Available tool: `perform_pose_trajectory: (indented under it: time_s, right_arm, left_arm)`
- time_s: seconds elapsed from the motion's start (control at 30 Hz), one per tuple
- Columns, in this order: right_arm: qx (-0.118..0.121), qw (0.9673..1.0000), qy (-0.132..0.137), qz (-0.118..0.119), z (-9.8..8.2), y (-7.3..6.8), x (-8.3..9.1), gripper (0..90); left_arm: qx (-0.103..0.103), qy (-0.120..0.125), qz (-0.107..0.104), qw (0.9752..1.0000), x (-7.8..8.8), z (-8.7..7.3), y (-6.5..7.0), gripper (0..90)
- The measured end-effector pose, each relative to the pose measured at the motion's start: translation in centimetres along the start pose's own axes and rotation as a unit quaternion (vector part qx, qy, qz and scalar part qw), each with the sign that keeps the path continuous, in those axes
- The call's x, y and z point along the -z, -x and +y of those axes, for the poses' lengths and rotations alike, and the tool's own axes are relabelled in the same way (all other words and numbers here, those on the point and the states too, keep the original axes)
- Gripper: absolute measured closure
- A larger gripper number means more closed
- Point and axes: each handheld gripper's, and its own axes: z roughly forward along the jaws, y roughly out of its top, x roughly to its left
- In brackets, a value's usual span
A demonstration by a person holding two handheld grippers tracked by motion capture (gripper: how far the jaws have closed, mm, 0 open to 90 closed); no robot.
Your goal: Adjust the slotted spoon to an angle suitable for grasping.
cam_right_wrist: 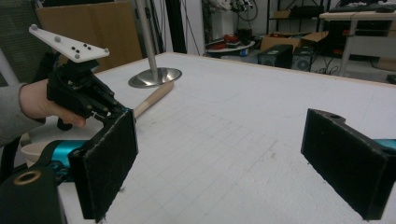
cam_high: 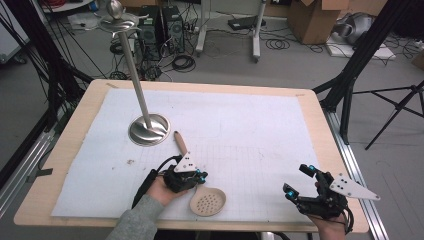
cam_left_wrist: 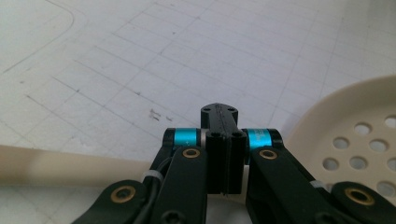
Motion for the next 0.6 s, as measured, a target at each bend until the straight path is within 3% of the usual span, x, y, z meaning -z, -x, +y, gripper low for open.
perform_pose_trajectory:
  time_s: [0.17, 0.33, 0.6]
  right_arm:
    - [0.003, 1.0000, -0.003, 0.002, -0.1, -0.1, -0.2, 9.9]
    - [0.004, 1.0000, -0.004, 0.003, -0.1, -0.1, -0.2, 9.9]
    - [0.003, 1.0000, -0.006, 0.002, -0.1, -0.2, -0.1, 9.8]
  left_arm:
    - [0.001, 0.002, 0.001, 1.0000, 0.3, -0.2, 0.2, 89.7]
    - [-0.012, -0.002, 0.002, 0.9999, 0.5, -0.3, 0.1, 89.8]
    - [-0.003, 0.004, -0.012, 0.9999, 1.4, -1.0, -0.2, 89.9]
